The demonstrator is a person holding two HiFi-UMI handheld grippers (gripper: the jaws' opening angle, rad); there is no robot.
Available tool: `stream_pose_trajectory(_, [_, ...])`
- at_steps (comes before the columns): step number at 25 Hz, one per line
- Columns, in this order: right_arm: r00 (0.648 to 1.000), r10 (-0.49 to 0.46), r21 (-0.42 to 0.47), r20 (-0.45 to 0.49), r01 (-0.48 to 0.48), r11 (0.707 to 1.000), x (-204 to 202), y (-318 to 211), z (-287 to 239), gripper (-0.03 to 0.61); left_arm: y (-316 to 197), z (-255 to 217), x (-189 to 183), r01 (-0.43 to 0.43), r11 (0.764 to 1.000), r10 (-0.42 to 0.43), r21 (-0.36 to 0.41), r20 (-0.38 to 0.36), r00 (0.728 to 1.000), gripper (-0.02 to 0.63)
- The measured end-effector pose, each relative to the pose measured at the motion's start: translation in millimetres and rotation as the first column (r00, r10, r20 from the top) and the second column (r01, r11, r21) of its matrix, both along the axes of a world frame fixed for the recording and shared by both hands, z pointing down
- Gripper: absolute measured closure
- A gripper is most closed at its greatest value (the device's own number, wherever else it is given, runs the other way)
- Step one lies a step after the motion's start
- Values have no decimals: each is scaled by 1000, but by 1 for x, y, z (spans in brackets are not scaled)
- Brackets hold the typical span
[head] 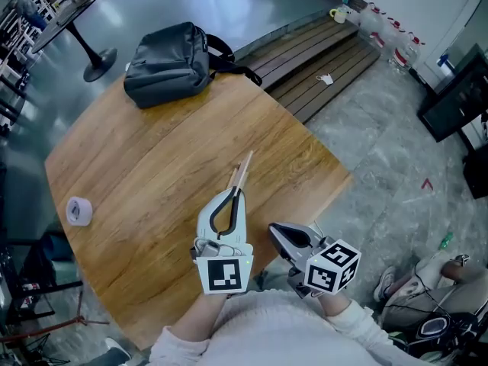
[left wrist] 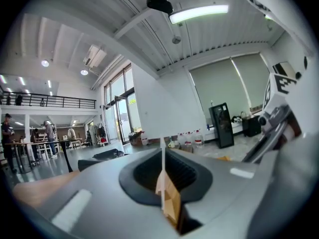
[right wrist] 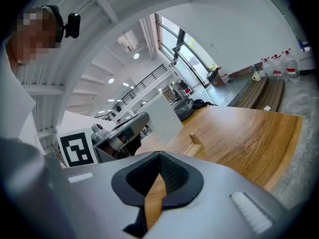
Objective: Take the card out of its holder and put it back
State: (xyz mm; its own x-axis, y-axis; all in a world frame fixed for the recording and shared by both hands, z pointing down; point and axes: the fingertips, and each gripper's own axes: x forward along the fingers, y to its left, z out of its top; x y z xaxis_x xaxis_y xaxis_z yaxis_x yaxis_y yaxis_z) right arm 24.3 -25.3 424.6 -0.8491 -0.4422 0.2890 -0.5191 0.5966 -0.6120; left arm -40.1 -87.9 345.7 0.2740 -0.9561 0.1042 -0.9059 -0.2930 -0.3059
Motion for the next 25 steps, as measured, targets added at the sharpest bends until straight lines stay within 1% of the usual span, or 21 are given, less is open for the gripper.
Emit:
stream_pose_trajectory(4, [1000, 5, 26, 3, -5, 1000, 1, -6, -9, 581, 4, -4, 4, -12, 1000, 12, -1, -5, 1000, 594])
stream_pose_trajectory(8, [1000, 1, 40, 6, -1, 999, -1, -7, -13, 581, 9, -6, 4, -6, 1000, 6, 11, -27, 1000, 594])
stream_pose_trajectory(18, [1000, -2, 48, 6, 2, 999, -5, -2, -16, 581, 14, -8, -1, 0, 1000, 0, 11, 6, 1000, 594])
stream_pose_trajectory(25, [1000, -4, 51, -4, 5, 999, -5, -2, -15, 581, 12, -10, -3, 2, 1000, -1, 22, -34, 999, 594])
